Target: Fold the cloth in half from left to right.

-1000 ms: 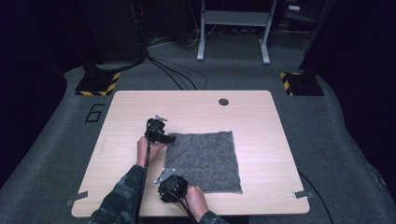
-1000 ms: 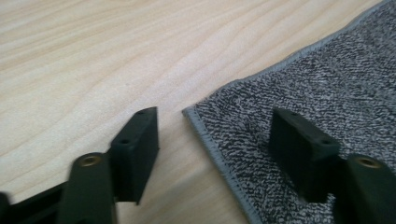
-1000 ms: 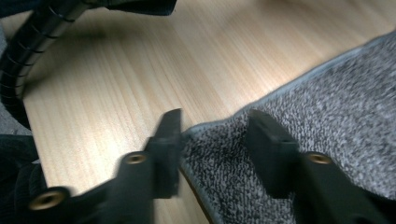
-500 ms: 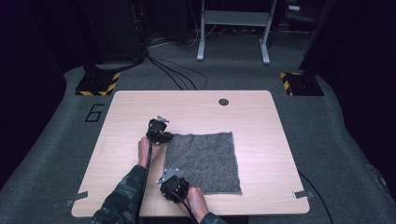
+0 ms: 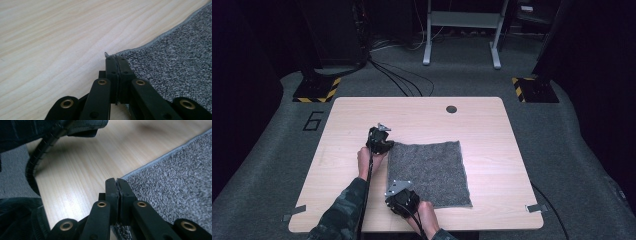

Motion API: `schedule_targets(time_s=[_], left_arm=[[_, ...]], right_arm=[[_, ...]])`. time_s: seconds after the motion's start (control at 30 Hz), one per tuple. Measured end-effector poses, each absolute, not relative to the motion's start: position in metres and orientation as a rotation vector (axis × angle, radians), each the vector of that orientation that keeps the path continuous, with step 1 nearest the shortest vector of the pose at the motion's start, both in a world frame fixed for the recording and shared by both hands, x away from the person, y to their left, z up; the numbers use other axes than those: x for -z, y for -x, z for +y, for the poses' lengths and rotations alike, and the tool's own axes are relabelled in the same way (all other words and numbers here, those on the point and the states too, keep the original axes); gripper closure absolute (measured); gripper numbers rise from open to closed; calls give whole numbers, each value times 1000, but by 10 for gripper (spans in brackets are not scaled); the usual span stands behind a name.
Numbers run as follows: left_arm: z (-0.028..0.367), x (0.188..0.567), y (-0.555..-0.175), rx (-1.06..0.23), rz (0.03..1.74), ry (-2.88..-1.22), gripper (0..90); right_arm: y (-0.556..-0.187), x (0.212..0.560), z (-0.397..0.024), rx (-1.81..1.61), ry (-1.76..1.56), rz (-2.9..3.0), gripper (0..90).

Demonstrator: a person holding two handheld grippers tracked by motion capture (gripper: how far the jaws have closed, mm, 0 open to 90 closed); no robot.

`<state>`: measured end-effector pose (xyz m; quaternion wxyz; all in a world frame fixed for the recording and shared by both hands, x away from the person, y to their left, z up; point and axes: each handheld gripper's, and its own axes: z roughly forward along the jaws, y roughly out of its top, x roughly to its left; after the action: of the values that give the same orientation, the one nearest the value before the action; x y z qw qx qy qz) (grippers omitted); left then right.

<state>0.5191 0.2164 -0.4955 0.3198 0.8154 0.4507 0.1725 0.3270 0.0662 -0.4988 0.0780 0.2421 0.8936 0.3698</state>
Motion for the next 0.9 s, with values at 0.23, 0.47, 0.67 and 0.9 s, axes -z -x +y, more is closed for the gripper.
schedule_targets(time_s=[0.23, 0.47, 0.67, 0.9], left_arm=[[222, 481, -518, -491, 1182, -2149, 894], [226, 465, -521, -525, 1178, -2155, 894], [233, 444, -522, -588, 1178, -2168, 894], [236, 411, -521, -660, 1165, -2192, 895]], right_arm=[[-325, 487, 65, -1153, -692, 2662, 889], [-327, 474, 71, -1237, -690, 2617, 890], [-329, 460, 77, -1293, -656, 2595, 890], [-329, 437, 82, -1403, -640, 2529, 889]])
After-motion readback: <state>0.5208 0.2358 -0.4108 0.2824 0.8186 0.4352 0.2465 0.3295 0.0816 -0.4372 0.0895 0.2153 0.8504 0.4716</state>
